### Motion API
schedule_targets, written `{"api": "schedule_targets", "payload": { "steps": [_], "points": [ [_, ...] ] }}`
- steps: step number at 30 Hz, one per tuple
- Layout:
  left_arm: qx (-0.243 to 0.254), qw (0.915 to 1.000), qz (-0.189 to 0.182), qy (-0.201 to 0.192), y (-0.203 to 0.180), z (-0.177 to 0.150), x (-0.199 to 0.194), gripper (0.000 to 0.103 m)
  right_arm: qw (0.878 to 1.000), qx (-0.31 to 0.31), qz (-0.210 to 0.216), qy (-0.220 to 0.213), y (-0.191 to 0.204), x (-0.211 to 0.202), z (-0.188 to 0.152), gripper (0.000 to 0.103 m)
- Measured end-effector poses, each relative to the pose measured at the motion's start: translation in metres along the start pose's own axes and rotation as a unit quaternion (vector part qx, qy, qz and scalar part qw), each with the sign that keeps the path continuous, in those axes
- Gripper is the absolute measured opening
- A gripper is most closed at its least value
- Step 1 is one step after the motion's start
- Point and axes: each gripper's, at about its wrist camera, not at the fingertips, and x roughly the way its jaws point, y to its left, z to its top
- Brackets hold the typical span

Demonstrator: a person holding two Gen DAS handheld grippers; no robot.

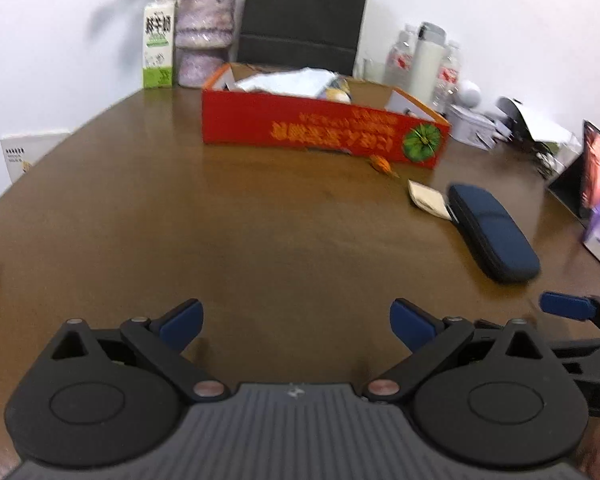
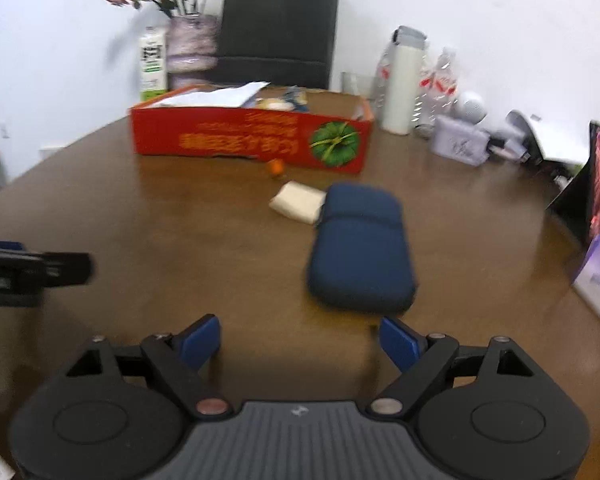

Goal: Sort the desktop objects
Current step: 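Release the napkin and block into the cardboard box, withdraw both tools, then grasp the navy case with the right tool while the left tool grasps the beige pad, then carry the navy case and beige pad over the box and release both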

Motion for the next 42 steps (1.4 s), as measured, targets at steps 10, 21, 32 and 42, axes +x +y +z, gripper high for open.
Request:
{"api": "schedule_targets", "payload": {
  "steps": [10,21,32,42],
  "points": [
    [0.016,0.9997,-0.014,-0.009,-0.020,0.020,0.015,0.102,0.997,-0.011,-0.072,-0.012,-0.025,0.042,0.039,0.085],
    [0.018,0.9990,-0.038,-0.019,-0.028,0.049,0.047,0.097,0.984,0.068,0.166,-0.024,-0.076,0.036,0.036,0.057],
    [0.096,0.9934,-0.062,0.005,-0.093,0.061,0.106,0.084,0.991,0.108,0.073,-0.037,-0.094,0.031,0.035,0.057],
    [0.083,0.9953,-0.050,0.007,-0.095,0.055,0.097,0.008,0.994,0.091,0.057,-0.035,-0.081,0.036,0.033,0.057]
  ]
}}
